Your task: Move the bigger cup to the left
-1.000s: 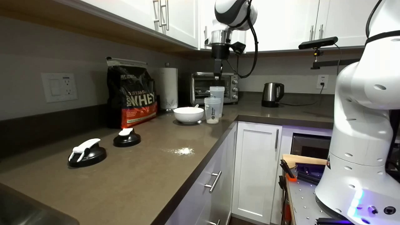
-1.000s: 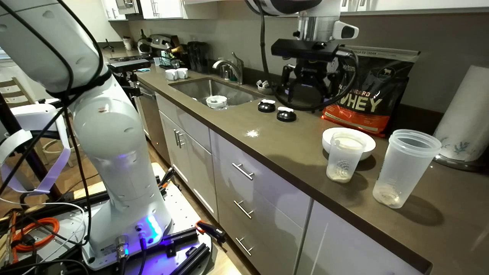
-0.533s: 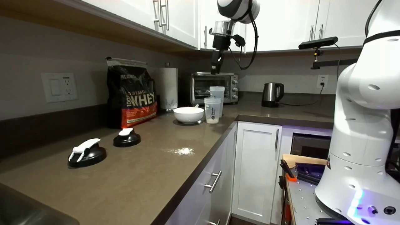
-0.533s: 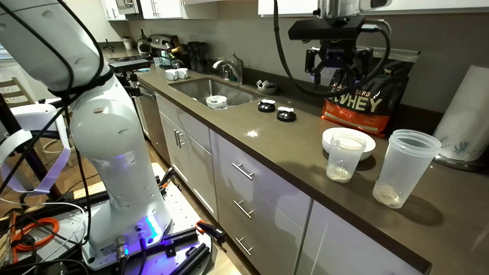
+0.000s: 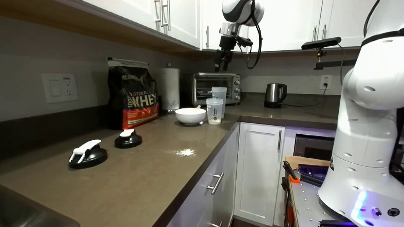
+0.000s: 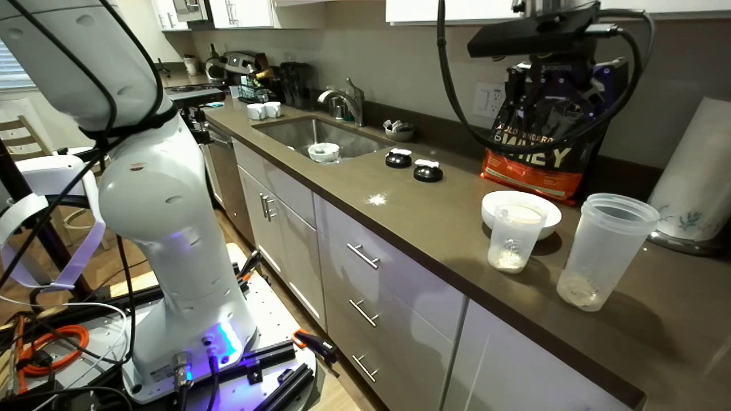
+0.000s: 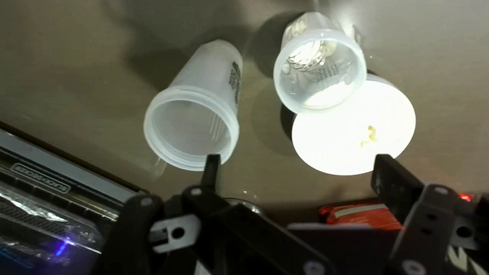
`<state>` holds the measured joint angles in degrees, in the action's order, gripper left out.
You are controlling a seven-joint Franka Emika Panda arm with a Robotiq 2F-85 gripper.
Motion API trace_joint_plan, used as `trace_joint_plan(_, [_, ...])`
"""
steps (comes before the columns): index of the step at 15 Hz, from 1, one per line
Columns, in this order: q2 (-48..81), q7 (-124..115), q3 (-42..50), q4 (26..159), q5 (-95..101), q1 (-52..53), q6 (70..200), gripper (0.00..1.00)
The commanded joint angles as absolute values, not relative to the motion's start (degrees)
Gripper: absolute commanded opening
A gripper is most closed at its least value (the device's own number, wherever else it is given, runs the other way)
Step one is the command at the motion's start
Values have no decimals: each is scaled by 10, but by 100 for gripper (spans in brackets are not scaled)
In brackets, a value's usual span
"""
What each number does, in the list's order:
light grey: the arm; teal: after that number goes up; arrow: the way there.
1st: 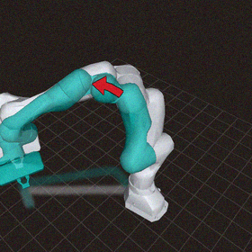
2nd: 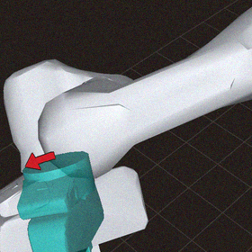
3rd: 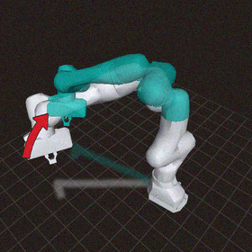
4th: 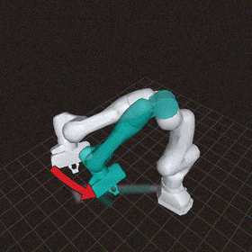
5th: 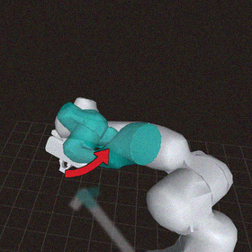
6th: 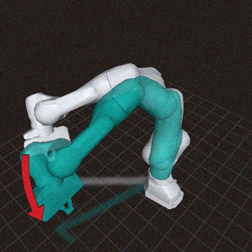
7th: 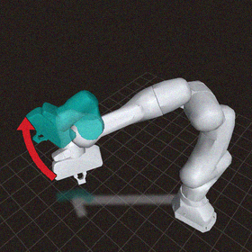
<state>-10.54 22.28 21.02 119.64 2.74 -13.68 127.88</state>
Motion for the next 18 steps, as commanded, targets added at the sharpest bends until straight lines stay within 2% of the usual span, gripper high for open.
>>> trace_joint_plan(1, [-67,168,219,1156,46,-170,1296,100])
trace_joint_plan(8, [-39,109,244,1155,47,-213,1300,100])
trace_joint_plan(18, [6,74,245,1151,-29,-219,1307,100])
